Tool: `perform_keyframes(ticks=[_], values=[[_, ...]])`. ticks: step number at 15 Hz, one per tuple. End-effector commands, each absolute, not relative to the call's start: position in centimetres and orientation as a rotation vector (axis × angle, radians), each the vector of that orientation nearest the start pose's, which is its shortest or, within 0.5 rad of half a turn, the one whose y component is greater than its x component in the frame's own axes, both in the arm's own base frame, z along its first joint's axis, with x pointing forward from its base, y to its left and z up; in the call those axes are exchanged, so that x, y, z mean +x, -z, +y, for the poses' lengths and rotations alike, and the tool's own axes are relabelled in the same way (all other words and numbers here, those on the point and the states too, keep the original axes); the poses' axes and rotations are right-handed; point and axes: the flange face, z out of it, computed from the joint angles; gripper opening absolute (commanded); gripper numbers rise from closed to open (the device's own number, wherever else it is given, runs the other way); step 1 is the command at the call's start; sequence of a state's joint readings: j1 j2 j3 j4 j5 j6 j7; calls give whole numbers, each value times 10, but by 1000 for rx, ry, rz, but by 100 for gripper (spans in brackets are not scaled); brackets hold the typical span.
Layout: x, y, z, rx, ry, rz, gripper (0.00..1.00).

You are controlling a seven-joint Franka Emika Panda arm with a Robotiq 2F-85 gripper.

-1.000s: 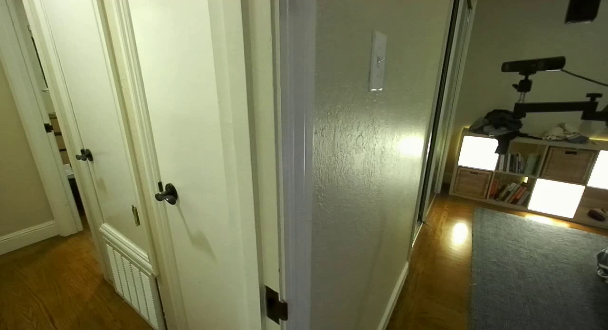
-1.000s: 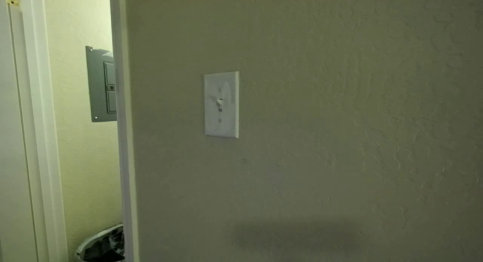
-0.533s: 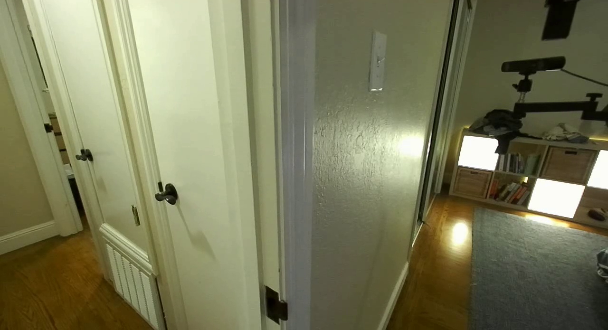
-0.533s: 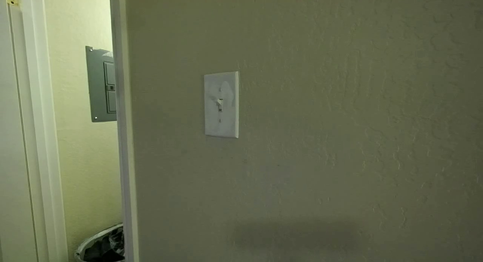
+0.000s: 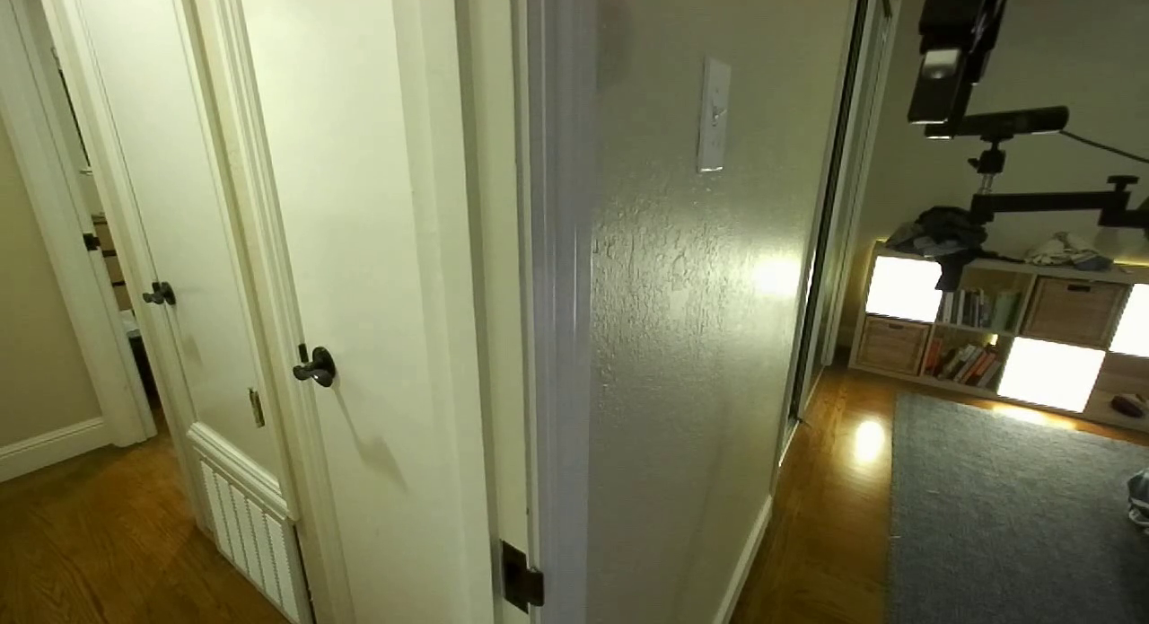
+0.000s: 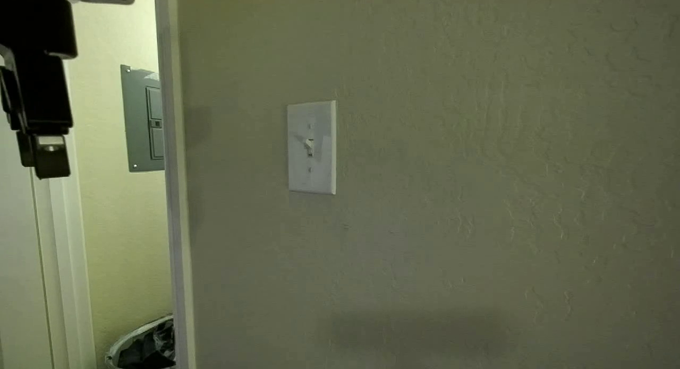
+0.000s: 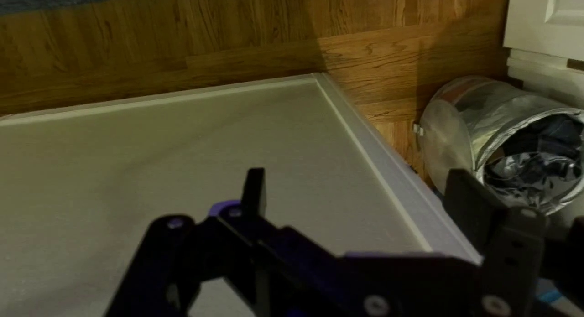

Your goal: Turn off the switch of the light on the wall.

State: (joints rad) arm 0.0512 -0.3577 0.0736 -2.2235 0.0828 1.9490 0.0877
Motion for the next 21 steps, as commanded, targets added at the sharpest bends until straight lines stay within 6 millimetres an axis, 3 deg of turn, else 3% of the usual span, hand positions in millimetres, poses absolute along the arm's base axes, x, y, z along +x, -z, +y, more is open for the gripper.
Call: perform_keyframes(ticks=[1,12,17,21], values=[[453,-523,59,-3098,125,6,100],[458,-518,49,-3113,145,47,100],[477,-509,25,-3152,237,88,100],[493,-508,-6,-3180,382,109,100]])
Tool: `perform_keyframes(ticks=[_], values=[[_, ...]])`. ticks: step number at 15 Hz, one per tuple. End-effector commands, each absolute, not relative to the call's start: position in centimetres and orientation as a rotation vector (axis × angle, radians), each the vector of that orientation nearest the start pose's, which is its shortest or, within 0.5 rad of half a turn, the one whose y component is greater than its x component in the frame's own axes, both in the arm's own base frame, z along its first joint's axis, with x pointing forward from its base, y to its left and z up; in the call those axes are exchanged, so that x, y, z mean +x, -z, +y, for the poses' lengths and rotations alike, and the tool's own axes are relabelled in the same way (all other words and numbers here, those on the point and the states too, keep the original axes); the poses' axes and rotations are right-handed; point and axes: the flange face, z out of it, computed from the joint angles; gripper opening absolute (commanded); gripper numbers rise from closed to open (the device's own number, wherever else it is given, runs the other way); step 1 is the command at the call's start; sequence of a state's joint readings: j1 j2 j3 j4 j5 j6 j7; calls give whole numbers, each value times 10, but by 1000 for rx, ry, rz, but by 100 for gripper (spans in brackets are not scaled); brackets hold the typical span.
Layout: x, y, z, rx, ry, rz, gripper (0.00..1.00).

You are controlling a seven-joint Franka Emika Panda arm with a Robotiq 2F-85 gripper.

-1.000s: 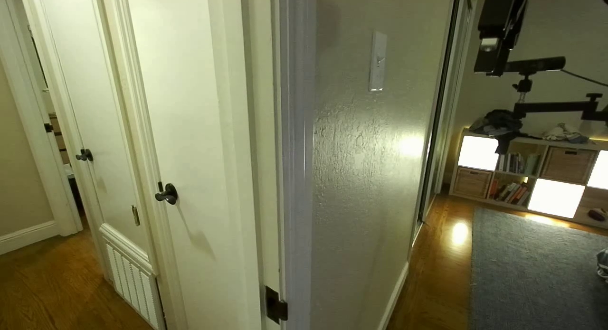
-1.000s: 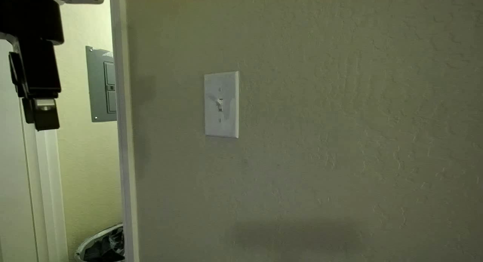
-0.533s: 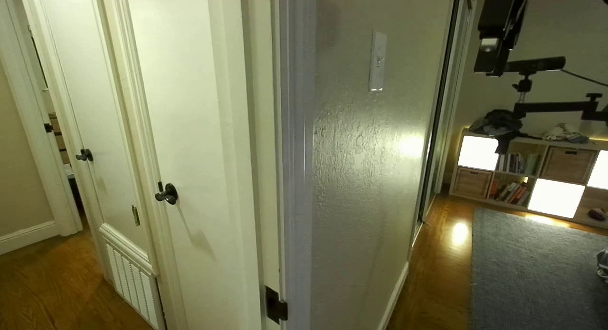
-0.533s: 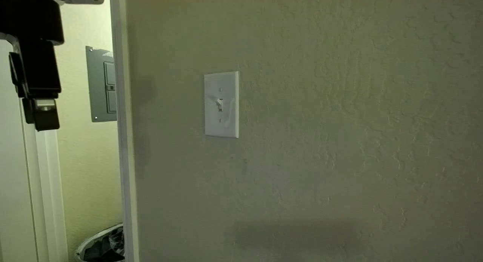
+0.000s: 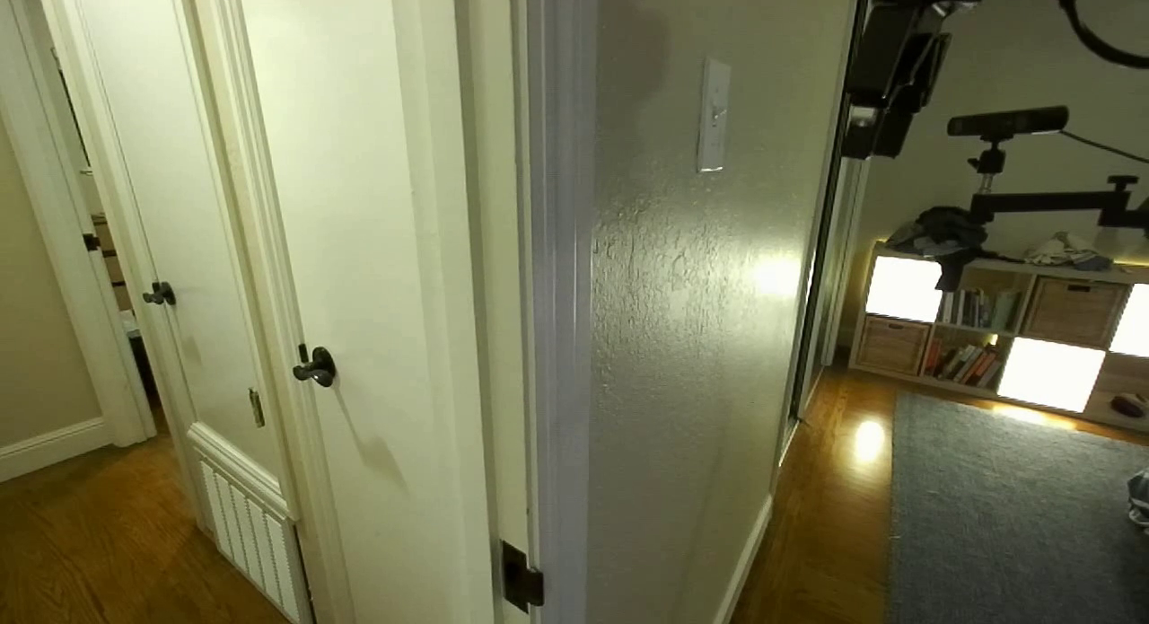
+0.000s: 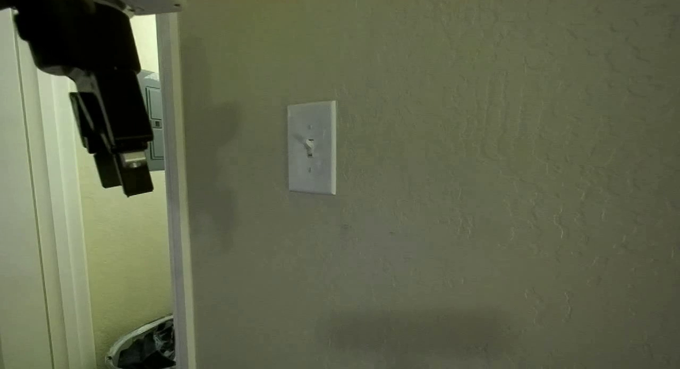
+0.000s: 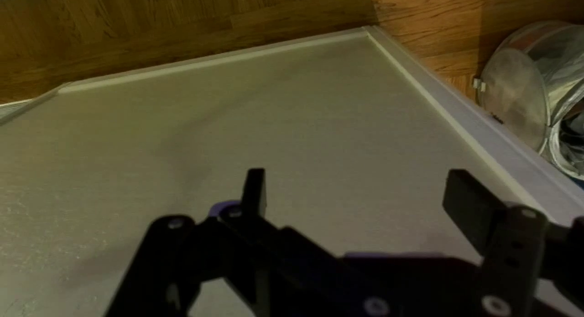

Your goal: Turn off the switch of the light on the wall.

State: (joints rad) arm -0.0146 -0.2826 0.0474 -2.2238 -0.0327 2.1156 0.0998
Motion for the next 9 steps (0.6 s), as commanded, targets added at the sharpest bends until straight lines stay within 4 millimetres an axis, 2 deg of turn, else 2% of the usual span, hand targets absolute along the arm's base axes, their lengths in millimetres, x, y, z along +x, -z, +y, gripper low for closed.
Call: perform_keyframes(ticks=[1,5,7,8,9], values=[[497,-509,-13,-3178,418,119,100],[508,-518,-43,-3141,595,162,100],[515,-522,-48,-3118,662,187,100],[509,-519,-42,-3128,601,187,100],[510,-520,-44,-3123,621,193,100]])
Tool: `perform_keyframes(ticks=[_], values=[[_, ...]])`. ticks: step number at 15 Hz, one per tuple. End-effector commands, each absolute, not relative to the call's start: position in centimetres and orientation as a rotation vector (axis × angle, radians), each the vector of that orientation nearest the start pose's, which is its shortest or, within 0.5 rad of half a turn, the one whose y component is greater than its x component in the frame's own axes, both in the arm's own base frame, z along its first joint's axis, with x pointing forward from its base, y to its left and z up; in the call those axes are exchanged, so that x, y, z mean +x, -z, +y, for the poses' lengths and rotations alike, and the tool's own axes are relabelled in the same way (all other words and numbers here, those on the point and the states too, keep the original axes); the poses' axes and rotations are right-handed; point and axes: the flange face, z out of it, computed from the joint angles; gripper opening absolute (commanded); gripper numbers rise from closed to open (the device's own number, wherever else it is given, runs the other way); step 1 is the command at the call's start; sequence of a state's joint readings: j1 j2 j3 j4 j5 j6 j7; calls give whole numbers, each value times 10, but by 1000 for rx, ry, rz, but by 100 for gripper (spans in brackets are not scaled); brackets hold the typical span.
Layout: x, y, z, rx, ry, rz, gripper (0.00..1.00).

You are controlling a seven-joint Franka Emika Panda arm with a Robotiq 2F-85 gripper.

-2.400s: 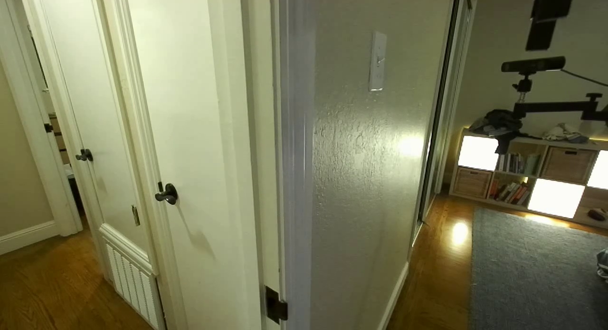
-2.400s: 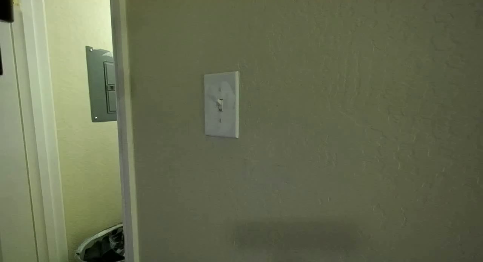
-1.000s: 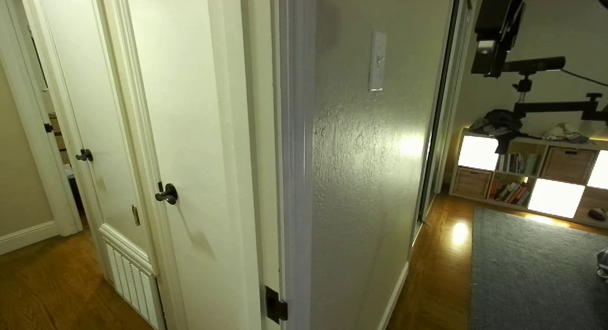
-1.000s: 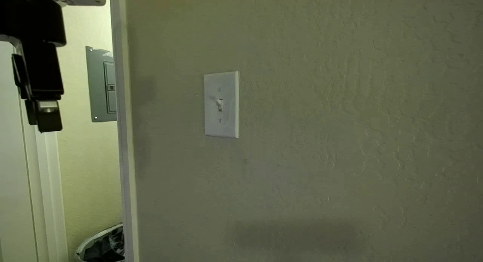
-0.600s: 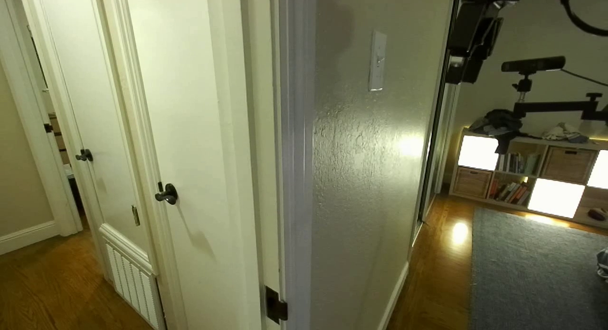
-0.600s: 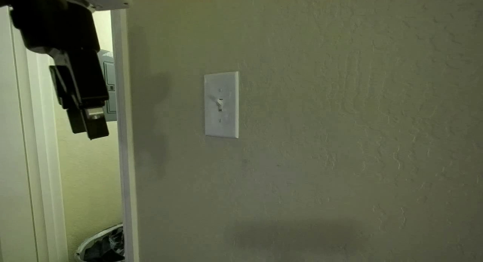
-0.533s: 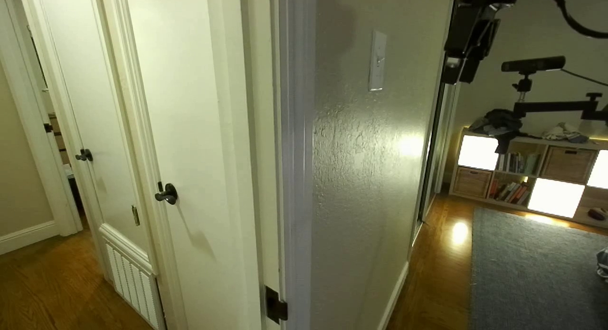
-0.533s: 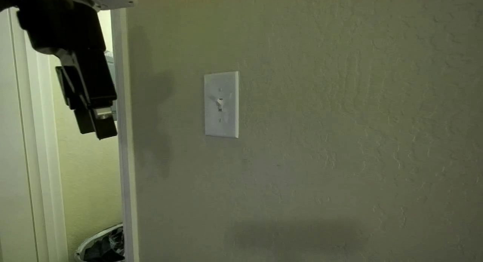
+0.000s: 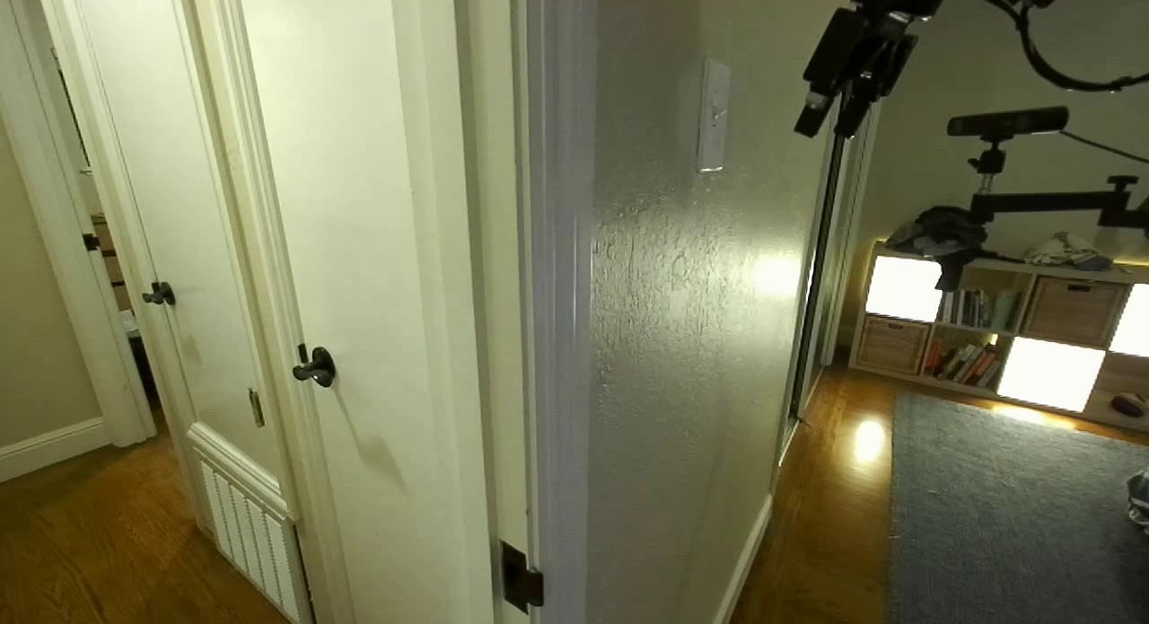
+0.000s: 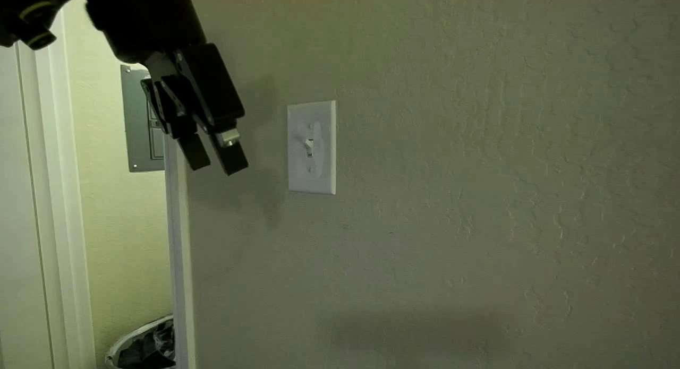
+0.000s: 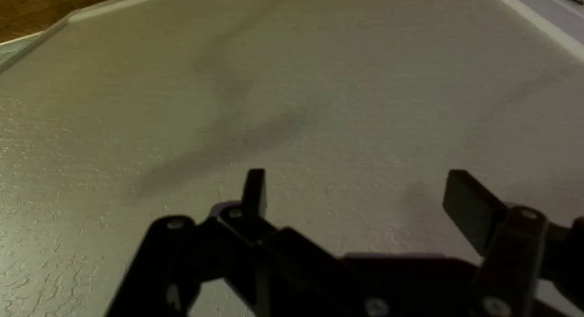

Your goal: Turn off the switch of the light on the wall.

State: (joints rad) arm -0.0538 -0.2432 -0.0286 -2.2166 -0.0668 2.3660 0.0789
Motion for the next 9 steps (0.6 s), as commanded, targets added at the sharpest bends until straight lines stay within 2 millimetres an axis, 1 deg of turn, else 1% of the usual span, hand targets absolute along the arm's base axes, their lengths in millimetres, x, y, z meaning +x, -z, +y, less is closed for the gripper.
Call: perform_keyframes(ticks=[1,5,9], values=[[511,-521,-45,-3122,629,194,100],[513,-520,-45,-3121,631,194,100],[530,-502,-51,-3137,630,207,100]])
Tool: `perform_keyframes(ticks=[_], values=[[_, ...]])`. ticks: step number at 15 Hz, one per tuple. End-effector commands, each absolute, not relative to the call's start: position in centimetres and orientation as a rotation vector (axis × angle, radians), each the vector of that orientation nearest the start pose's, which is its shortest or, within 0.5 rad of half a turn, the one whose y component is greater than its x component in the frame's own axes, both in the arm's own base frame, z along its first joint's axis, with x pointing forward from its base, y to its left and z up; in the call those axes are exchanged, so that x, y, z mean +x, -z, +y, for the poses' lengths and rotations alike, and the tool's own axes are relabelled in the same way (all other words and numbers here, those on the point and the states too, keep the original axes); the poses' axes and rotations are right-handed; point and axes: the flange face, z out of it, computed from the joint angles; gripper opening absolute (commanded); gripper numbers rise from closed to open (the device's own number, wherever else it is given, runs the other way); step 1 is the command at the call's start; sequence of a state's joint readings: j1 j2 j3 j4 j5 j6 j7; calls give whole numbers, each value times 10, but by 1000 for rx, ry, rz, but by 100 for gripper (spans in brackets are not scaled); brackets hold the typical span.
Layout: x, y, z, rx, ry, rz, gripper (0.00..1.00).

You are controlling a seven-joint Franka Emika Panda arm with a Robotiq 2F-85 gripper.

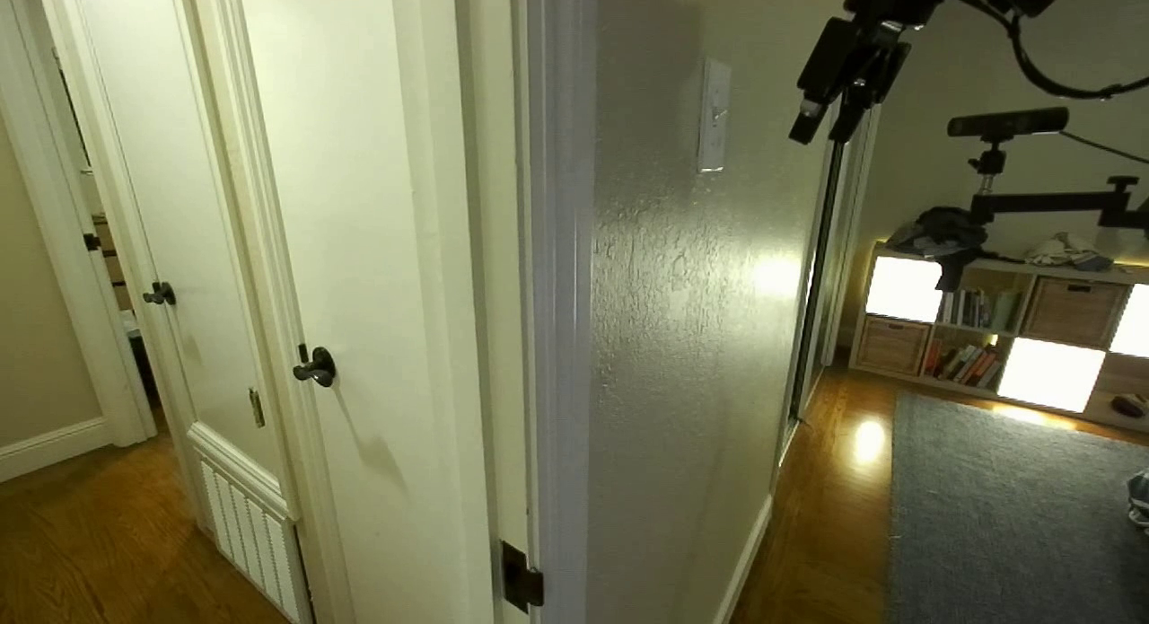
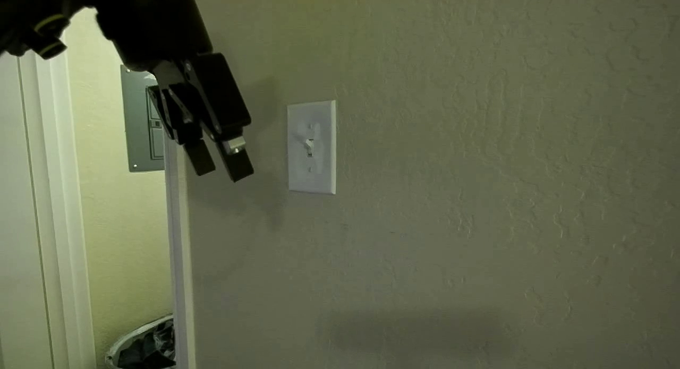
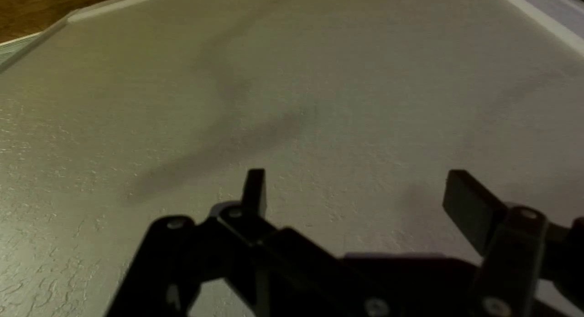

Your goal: Turn off the switch of the light on the wall.

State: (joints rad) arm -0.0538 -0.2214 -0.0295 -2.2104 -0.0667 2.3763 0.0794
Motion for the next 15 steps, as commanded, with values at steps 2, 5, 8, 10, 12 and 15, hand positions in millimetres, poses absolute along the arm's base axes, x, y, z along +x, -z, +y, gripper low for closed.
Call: perform_keyframes(ticks=[2,5,8,10,12,15], values=[[540,-496,-53,-3134,639,208,100],[555,-494,-53,-3129,695,195,100],[557,-506,-56,-3127,769,210,68],[550,-518,-58,-3138,818,221,54],[546,-526,-61,-3145,854,233,41],[545,-532,-64,-3114,923,254,20]])
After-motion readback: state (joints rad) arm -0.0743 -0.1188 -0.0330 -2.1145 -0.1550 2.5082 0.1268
